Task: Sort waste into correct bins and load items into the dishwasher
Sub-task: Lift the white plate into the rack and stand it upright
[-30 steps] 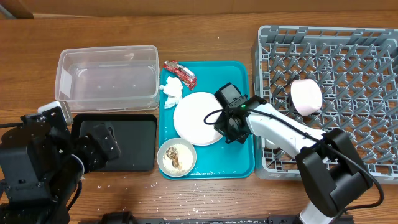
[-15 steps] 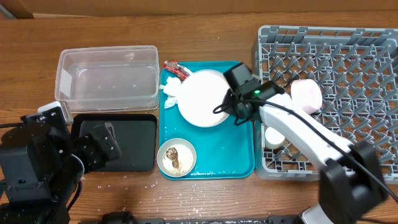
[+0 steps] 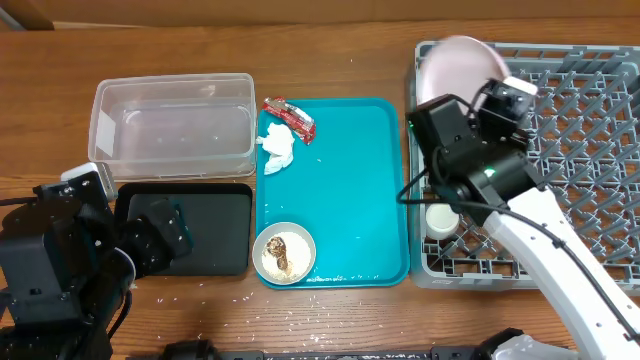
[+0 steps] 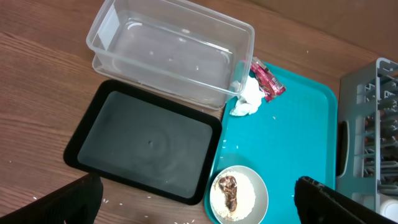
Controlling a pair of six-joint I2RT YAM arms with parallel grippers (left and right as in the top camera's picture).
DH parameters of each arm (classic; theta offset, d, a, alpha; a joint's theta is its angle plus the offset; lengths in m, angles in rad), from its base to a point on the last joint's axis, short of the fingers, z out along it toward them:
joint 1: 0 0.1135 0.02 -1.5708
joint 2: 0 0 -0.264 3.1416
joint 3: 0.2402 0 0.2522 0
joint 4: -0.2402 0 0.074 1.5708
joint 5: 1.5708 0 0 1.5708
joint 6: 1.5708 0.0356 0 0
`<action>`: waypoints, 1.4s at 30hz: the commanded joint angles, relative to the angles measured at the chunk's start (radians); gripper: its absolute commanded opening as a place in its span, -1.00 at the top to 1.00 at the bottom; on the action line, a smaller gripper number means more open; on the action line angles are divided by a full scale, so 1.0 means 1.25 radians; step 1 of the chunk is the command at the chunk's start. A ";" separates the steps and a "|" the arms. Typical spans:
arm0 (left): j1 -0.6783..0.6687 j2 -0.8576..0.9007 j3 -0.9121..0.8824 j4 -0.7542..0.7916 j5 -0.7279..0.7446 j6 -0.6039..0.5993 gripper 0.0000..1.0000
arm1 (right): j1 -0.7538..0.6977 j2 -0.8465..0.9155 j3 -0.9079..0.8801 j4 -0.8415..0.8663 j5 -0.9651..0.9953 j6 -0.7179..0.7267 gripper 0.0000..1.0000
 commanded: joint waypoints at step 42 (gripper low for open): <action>0.000 0.001 0.012 0.000 -0.010 -0.011 -1.00 | -0.094 0.171 -0.002 -0.123 0.005 -0.144 -0.15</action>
